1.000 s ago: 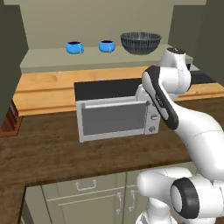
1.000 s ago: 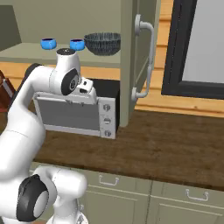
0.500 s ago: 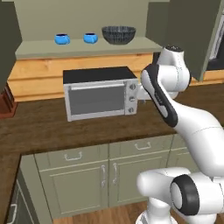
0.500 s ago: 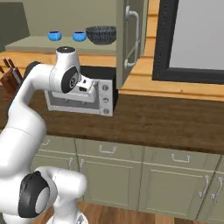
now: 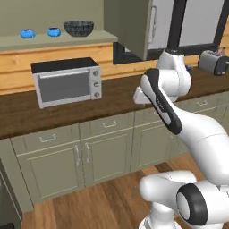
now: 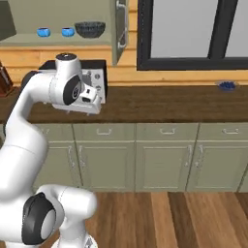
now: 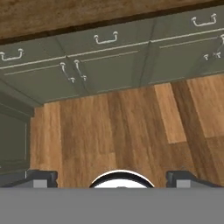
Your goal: Gather all objects into one cabinet and sort the glasses and bowls to opposite sides.
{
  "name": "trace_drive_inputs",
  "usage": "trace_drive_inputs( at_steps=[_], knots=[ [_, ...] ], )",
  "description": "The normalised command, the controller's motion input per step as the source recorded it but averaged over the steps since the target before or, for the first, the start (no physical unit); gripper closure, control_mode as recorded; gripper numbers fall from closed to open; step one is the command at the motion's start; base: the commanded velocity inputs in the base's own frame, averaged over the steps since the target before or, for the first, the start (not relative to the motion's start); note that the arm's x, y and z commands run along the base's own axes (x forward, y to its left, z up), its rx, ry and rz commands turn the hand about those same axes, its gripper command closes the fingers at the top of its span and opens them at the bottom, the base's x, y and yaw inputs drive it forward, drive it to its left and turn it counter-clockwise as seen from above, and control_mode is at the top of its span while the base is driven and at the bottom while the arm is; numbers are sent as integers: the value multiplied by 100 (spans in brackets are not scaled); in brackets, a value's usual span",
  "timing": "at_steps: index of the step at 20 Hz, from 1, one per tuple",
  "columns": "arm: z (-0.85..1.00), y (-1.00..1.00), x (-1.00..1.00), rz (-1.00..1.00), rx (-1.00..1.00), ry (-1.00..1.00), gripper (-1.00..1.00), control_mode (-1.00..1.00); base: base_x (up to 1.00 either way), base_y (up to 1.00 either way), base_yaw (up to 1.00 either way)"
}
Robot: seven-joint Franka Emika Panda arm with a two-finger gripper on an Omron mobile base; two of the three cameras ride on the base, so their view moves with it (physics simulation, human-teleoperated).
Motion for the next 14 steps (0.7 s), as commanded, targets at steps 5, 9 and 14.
trace_drive_inputs(
  at_steps=[5,9,14],
  knots=[
    [0,0,0,0,0,0,-100,100,-45,-21,-73],
    [0,0,0,0,0,0,-100,100,-19,-26,-77],
    [0,0,0,0,0,0,-100,100,-12,-25,-78]
  ],
)
